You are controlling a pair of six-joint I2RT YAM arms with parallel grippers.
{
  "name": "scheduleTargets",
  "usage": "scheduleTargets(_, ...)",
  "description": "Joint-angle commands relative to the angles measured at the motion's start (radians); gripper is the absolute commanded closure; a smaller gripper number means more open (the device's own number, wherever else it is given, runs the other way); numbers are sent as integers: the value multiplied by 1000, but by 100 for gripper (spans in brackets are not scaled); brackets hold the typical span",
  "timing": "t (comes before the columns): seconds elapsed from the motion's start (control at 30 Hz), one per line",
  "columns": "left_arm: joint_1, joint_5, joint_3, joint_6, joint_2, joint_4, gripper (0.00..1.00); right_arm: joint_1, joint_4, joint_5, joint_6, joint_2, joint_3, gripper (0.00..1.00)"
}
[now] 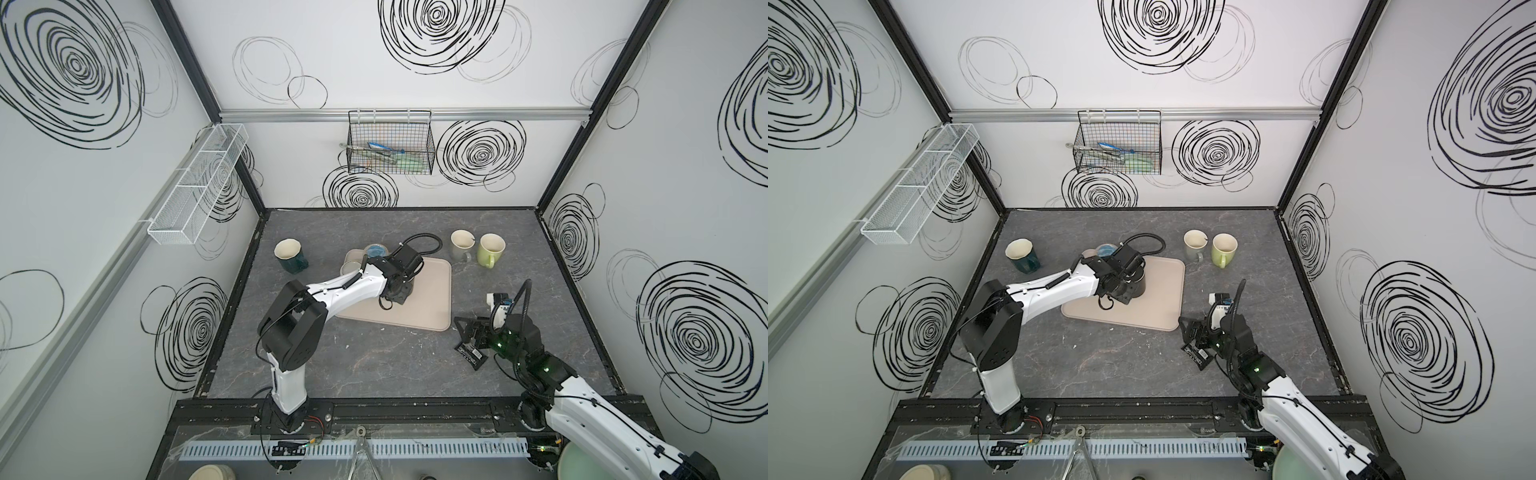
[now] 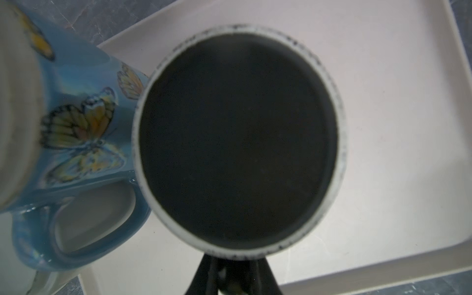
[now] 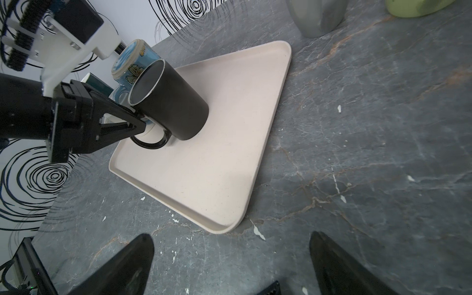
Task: Turn the mug right side up
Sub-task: 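Raise and tilt the black mug sideways with the left gripper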
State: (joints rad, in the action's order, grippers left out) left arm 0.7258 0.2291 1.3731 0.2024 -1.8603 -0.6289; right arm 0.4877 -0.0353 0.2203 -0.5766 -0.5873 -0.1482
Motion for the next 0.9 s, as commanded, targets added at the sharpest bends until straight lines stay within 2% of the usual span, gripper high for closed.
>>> scheduleTargets(0.0, 6, 25, 24, -2, -31, -40, 90, -7, -16, 9, 1, 12, 8, 0)
scheduleTargets(0.03, 7, 33, 27, -3, -33, -41, 100, -7, -19, 13, 1, 15, 9, 0)
scheduleTargets(0.3, 30, 67, 18, 14, 41, -26, 100, -11, -45, 53, -8, 43, 38, 0)
scheduleTargets(0.63, 24, -115, -136, 147, 283, 136, 100, -26, -70, 138, -26, 57, 47, 0)
scheduleTargets(0.87, 3, -182, -214, 184, 380, 189, 100, -30, -109, 172, -62, 51, 62, 0)
